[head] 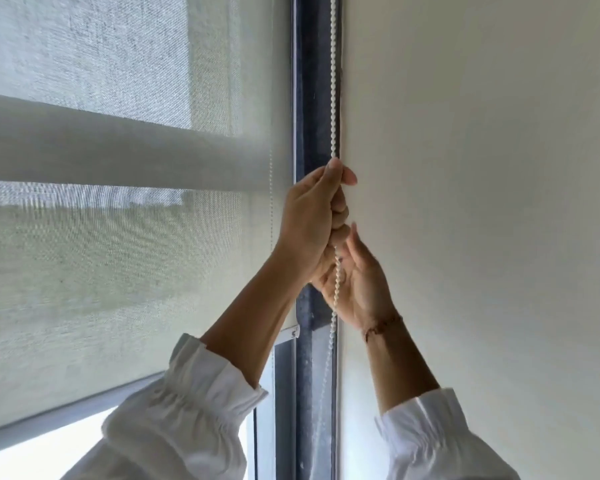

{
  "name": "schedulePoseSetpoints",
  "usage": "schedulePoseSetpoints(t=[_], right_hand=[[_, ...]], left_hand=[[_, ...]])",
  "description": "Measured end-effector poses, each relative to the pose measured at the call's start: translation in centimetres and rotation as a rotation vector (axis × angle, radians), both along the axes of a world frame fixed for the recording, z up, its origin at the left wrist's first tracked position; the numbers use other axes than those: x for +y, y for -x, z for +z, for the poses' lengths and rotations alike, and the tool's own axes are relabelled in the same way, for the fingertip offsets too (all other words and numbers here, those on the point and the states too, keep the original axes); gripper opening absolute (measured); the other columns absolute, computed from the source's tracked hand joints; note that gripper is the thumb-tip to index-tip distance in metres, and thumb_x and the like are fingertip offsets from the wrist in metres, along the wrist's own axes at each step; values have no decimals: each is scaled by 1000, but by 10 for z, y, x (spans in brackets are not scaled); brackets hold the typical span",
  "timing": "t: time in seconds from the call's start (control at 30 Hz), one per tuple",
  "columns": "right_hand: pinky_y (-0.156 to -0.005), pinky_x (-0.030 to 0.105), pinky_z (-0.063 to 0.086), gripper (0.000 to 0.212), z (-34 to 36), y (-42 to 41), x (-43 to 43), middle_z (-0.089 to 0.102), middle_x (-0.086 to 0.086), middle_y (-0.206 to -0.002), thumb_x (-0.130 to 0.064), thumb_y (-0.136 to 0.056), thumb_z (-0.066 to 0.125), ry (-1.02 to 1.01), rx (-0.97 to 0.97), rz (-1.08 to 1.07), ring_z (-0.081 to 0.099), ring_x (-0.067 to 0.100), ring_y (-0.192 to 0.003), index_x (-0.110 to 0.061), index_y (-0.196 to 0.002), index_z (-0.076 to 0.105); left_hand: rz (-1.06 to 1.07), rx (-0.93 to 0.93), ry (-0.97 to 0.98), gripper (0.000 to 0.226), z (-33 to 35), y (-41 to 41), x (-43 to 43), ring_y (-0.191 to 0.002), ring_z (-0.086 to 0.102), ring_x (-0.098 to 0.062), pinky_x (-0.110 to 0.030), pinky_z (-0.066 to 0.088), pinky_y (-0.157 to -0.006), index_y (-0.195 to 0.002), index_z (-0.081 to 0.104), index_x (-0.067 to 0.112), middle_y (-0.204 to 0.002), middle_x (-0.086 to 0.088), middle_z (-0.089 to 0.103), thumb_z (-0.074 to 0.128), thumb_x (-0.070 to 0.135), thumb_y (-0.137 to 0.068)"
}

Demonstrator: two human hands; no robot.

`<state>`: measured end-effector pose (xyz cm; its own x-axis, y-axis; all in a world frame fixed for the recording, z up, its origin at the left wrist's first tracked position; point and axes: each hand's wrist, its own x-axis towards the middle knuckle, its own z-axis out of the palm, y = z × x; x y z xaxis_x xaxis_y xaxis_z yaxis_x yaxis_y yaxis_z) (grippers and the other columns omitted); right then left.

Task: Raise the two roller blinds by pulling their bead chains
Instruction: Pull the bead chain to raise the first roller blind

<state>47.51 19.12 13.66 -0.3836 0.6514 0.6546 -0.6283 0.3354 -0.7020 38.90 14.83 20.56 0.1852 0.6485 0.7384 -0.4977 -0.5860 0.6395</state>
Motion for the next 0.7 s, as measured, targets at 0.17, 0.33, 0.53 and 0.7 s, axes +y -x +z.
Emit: schedulePoseSetpoints(t=[0.17, 0.33, 0.53, 0.7], right_hand=[[-92, 32, 51, 40, 68, -6, -13, 65, 13, -113, -38, -96, 34, 4, 90, -265, 63, 25, -108, -9, -104, 62], [-74, 29, 58, 25, 110, 0, -29, 71, 9, -82, -21, -95, 44, 2, 193, -260, 70, 19, -76, -2, -92, 61], [-30, 15, 18, 25, 111, 10, -30, 41, -9, -45, -22, -94, 48, 42, 201, -382, 26, 4, -34, -8, -79, 62], [-28, 15, 18, 29, 94, 0, -33, 37, -10, -42, -25, -95, 44, -57, 346, -240, 23, 3, -33, -13, -74, 60]], left_hand=[[25, 34, 35, 35, -36, 1, 2, -31, 21, 1, -11, 18, -28, -67, 50, 16, -38, 13, 31, 37, 25, -98], [153, 136, 62, 34, -73, 3, 4, -31, 16, 0, -10, 16, -33, -69, 52, 15, -37, 13, 26, 37, 25, -98], [151, 181, 80, 45, -99, -10, 8, -33, 17, 0, -11, 18, -33, -58, 56, 29, -39, 13, 26, 37, 25, -98], [43, 122, 131, 41, -98, -2, 25, -44, 43, -8, -21, 43, -47, -80, 65, 18, -49, 8, 46, 32, 35, -97]])
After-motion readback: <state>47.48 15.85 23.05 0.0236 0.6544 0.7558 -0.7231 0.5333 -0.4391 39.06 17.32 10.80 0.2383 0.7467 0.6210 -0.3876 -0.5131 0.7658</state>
